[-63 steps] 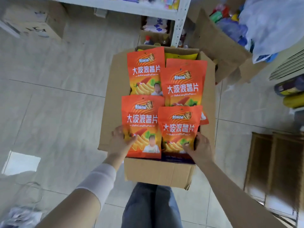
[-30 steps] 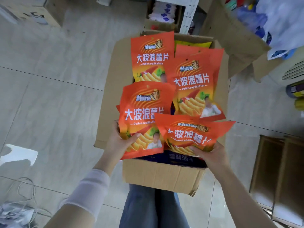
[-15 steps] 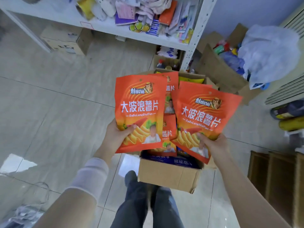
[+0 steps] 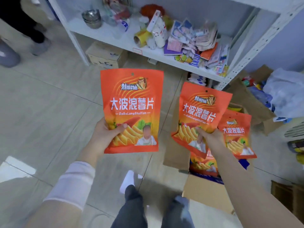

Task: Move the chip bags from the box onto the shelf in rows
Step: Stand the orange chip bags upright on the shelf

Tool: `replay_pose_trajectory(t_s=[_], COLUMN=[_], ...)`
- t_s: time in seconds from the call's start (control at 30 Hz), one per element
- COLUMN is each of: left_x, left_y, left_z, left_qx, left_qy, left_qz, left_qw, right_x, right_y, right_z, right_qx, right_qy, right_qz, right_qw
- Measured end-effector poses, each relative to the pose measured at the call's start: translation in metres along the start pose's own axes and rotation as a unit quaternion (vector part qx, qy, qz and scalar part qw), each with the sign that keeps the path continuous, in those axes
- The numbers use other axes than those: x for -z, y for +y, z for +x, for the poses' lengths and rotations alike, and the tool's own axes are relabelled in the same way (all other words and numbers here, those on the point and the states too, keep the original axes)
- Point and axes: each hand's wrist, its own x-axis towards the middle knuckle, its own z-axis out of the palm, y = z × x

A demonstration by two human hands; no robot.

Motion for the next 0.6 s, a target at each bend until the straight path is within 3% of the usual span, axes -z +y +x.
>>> replay_pose_trajectory(t_s=[0.27,0.6], left_x=[0.087,0.109], left_y=[0.045,0.096], left_z=[0.050,0.169], left_qx=[-0.023,-0.043], left_qy=[-0.010,-0.003], left_qz=[-0.014,-0.054], left_qw=[1.000,0.998], right_x=[-0.097,-0.180], right_y=[-0.107,-0.226], right_z=[0.019,0.112], right_qx=[0.081,0.147], right_qy=[-0.004,-0.034], right_qz=[-0.018,0.038], right_qw=[0.997,0.988])
